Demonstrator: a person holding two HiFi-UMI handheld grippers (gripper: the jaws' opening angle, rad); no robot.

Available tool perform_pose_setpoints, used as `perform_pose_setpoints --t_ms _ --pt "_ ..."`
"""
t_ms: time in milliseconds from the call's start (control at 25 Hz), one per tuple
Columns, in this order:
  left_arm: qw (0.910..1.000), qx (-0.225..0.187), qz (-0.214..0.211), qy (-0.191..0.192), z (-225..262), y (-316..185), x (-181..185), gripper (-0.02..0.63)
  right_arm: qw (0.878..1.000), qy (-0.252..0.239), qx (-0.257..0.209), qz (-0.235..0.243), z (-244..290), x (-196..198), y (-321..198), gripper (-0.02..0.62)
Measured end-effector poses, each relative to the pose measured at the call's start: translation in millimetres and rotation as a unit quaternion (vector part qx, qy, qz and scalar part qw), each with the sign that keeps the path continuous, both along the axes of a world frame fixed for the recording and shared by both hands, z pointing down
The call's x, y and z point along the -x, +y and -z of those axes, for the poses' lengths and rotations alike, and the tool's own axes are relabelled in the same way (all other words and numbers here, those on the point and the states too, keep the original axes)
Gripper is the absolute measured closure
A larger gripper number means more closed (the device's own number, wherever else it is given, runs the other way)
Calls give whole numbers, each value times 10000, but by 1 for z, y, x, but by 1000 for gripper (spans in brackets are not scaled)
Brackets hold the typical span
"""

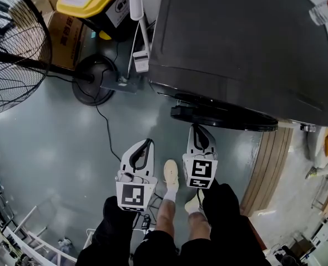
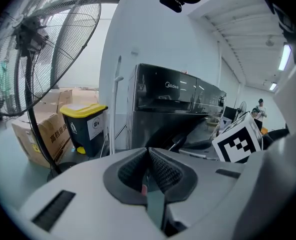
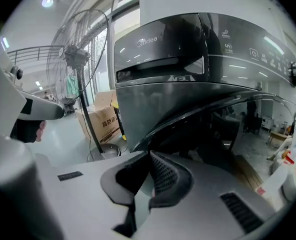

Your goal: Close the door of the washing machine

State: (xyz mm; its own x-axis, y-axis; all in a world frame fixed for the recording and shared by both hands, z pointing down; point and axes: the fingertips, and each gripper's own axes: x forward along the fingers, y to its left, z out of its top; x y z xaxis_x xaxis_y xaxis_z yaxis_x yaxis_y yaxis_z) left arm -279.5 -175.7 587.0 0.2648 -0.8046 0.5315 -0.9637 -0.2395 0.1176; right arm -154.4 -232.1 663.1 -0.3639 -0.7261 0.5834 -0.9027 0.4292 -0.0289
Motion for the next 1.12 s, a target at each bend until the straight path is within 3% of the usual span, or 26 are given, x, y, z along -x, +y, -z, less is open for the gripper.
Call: perform_pose_setpoints --t_ms 360,880,1120 --pt "9990 -302 256 204 1 -16 7 577 10000 -52 -37 3 0 4 -14 578" --pt "9997 -47 217 37 -5 -9 10 577 10000 8 19 75 -6 10 -21 578" --pt "9993 -170 332 44 4 4 10 577 9999 -58 -26 90 3 5 -5 578"
